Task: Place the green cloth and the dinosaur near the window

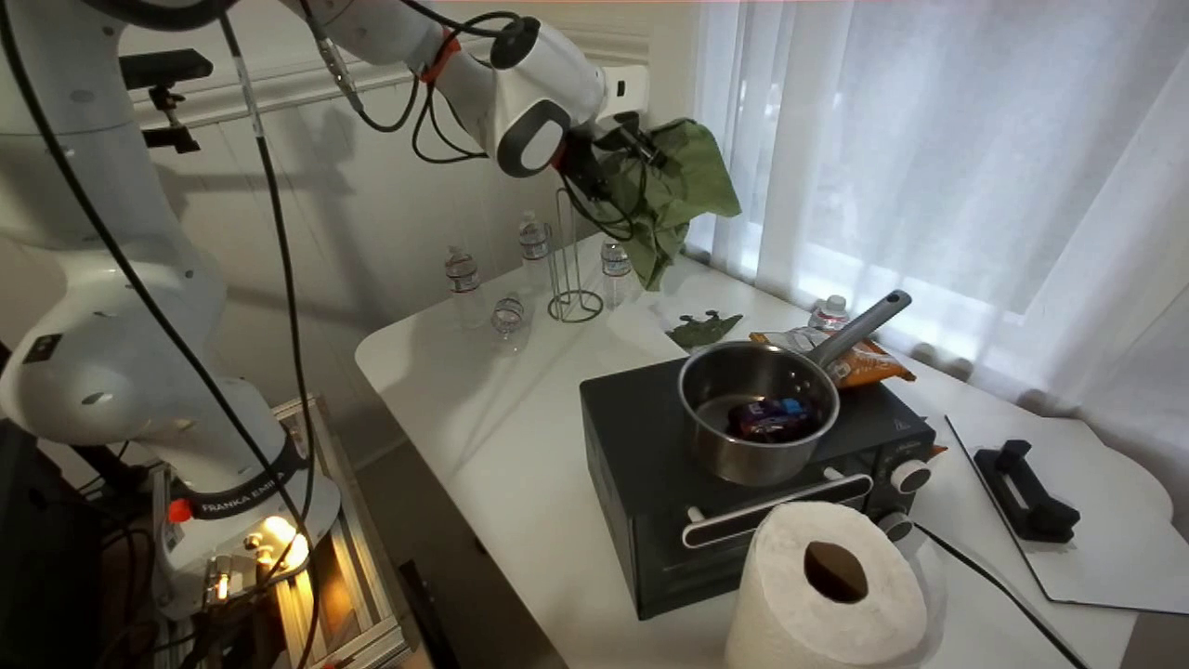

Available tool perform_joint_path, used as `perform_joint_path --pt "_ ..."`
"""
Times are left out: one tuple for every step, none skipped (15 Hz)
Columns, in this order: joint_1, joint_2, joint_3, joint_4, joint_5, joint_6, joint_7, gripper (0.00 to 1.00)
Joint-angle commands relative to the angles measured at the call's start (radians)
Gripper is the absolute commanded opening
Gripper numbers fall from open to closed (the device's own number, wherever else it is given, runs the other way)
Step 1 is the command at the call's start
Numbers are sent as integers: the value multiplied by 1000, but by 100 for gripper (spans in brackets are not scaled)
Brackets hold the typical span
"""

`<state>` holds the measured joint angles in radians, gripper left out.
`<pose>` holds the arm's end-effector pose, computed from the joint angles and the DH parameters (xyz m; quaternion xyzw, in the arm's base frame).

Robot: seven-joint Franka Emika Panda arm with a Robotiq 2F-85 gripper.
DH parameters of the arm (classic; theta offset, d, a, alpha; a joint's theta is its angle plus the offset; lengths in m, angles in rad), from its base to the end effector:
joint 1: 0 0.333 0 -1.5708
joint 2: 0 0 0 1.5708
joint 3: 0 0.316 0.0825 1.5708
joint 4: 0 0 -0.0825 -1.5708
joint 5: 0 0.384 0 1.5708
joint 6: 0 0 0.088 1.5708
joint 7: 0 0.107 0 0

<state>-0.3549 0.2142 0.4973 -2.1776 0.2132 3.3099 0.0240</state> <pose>0.6033 0.0496 0.4154 -0.8884 0.0762 -0.4387 0.1114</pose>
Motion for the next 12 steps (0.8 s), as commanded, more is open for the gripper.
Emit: perform_joint_path --pt "-112 134 158 104 -62 118 -22 5" --pt "-127 166 177 128 -89 148 -24 5" --pt "-136 198 185 147 -118 189 -29 5" --pt "-146 230 192 169 -148 209 -31 5" --pt "-157 262 200 189 -179 223 -29 5" --pt "-172 292 213 206 -207 217 -18 5" --pt "-180 325 219 224 -231 208 -18 5" --pt "-183 358 219 246 -252 201 -24 5" --pt "-183 389 219 266 -265 185 -25 5" --pt "-182 416 217 285 -280 176 -28 5" --pt "-174 440 210 303 -286 165 -32 5" --pt "-165 463 202 321 -291 157 -37 5"
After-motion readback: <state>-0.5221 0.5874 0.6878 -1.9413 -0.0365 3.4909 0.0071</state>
